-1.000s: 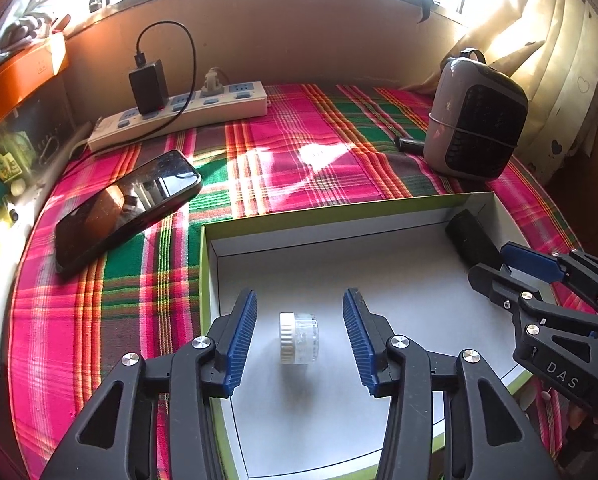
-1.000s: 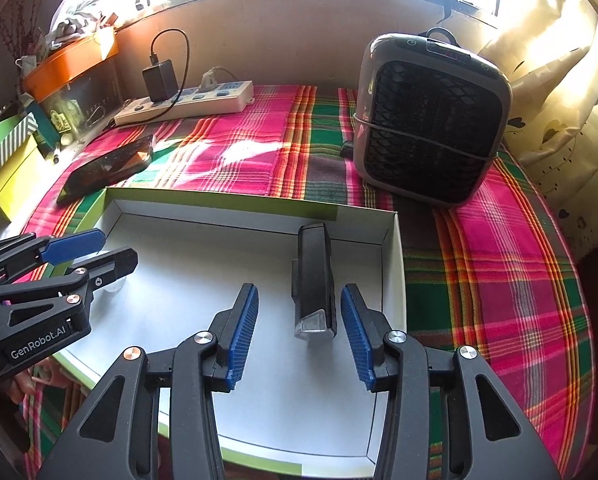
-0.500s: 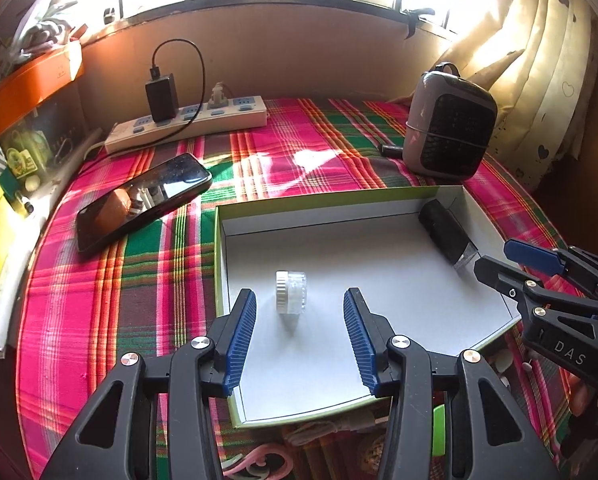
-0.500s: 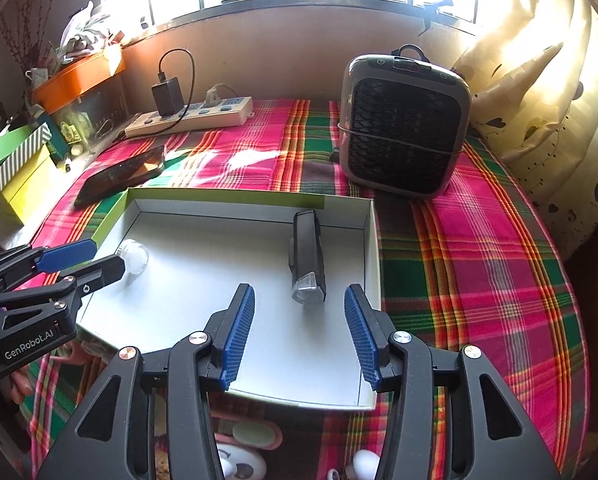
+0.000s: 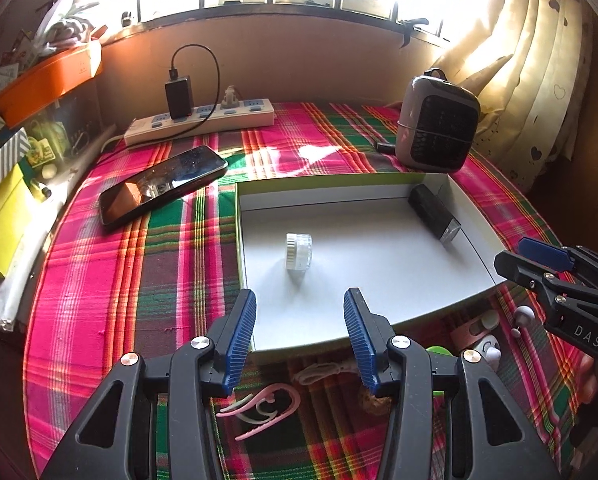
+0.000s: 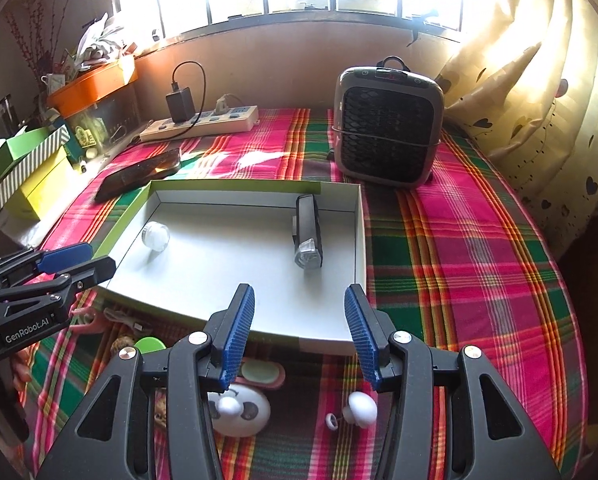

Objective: Organize objects
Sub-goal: 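Lift both open tools out of the tray and back over the cloth, then close the left tool on the pink clip while the right tool grasps the white mushroom figure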

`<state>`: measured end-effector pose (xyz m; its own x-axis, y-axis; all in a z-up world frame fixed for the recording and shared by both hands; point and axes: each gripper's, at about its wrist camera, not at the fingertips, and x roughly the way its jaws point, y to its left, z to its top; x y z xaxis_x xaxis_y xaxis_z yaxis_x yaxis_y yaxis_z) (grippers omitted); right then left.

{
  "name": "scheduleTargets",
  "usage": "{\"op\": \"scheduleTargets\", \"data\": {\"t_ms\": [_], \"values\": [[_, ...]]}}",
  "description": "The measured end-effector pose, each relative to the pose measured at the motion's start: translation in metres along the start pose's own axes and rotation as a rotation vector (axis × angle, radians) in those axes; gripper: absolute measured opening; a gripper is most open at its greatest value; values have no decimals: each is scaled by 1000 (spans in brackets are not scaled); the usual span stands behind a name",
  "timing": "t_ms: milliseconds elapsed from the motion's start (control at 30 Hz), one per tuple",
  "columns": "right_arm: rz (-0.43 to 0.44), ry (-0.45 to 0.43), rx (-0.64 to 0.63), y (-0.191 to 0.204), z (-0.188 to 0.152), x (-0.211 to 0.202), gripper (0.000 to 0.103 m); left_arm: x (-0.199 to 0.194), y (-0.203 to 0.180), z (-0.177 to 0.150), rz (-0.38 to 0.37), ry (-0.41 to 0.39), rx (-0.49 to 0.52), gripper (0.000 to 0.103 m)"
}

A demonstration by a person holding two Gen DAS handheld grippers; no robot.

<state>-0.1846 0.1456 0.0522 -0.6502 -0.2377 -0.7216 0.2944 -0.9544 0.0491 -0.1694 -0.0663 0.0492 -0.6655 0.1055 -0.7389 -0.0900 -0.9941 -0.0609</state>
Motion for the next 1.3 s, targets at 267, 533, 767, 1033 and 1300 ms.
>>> {"op": "scheduleTargets", "data": {"t_ms": [267,533,767,1033,1300], "values": [[2,2,17,-5,-17,-10,48,-10,6,-17,-5,6,-24,44],[-33,-17,0,-8,-32,-22,48,-20,17,-30,-1,-3,-37,44],[-57,-23,-3,-21,-46,-33,48,-27,33,-44,6,-7,-44,45],[-83,2,45,-44,-61,-31,54,-25,48,-61,-7,18,-81,46],[-59,31,51,-45,-68,-22,54,-25,51,-69,-26,28,-77,47]]}}
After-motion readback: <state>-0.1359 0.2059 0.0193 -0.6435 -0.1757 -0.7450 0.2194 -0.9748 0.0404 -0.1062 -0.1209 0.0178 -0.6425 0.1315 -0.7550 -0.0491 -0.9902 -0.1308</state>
